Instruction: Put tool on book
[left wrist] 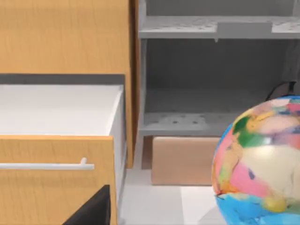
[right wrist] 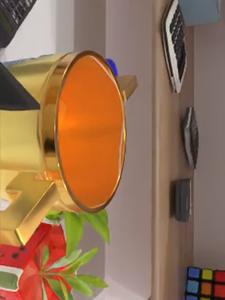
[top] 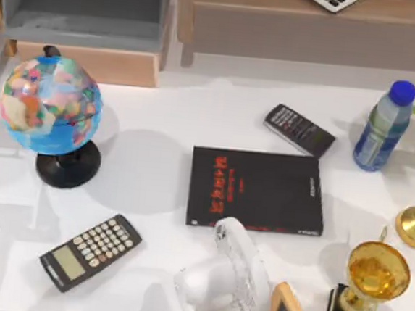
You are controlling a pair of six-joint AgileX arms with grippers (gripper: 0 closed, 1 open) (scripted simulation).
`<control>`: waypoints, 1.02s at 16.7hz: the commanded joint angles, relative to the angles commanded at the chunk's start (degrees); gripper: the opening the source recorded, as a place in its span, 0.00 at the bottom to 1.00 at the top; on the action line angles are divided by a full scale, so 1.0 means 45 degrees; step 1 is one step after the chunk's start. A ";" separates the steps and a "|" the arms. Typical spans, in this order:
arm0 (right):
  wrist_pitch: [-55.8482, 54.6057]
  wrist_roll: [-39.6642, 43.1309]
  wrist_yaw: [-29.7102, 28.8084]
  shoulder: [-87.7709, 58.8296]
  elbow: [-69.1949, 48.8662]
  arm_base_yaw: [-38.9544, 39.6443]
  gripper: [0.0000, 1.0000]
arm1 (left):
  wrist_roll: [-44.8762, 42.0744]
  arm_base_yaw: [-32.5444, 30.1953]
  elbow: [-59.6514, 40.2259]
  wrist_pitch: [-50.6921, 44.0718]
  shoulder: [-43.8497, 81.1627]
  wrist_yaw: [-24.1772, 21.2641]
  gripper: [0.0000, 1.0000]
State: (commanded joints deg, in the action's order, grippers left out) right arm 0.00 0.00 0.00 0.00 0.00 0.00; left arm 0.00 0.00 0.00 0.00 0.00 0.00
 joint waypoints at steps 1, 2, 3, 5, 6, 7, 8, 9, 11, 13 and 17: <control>0.0000 0.0000 0.0000 0.0000 0.0000 0.0000 1.00 | 0.0000 0.0000 0.0000 0.0000 0.0000 0.0000 1.00; 0.0000 0.0000 0.0000 0.0000 0.0000 0.0000 1.00 | 0.0000 0.0000 0.0000 0.0000 0.0000 0.0000 1.00; 0.0000 0.0000 0.0000 0.0000 0.0000 0.0000 1.00 | -0.0024 0.0014 -0.0107 -0.0081 0.0105 -0.0001 1.00; 0.0000 0.0000 0.0000 0.0000 0.0000 0.0000 1.00 | -0.0146 0.0092 -0.0655 -0.0487 0.0648 -0.0006 1.00; 0.0000 0.0000 0.0000 0.0000 0.0000 0.0000 1.00 | -0.0252 0.0169 -0.1132 -0.0833 0.1127 -0.0007 1.00; 0.0000 0.0000 0.0000 0.0000 0.0000 0.0000 1.00 | -0.0381 0.0269 -0.1716 -0.1246 0.1716 -0.0008 1.00; 0.0000 0.0000 0.0000 0.0000 0.0000 0.0000 1.00 | -0.0529 0.0388 -0.2396 -0.1715 0.2401 -0.0007 1.00; 0.0000 0.0000 0.0000 0.0000 0.0000 0.0000 1.00 | -0.0695 0.0527 -0.3168 -0.2235 0.3178 -0.0004 1.00; 0.0000 0.0000 0.0000 0.0000 0.0000 0.0000 1.00 | -0.1088 0.0863 -0.5016 -0.3429 0.5047 0.0004 1.00; 0.0000 0.0000 0.0000 0.0000 0.0000 0.0000 1.00 | -0.1532 0.1237 -0.7153 -0.4760 0.7223 0.0010 1.00; 0.0000 0.0000 0.0000 0.0000 0.0000 0.0000 1.00 | -0.2500 0.2036 -1.2150 -0.7692 1.2293 0.0000 1.00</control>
State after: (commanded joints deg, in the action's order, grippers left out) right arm 0.00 0.00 0.00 0.00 0.00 0.00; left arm -11.25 9.16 -54.67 -34.62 55.32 0.00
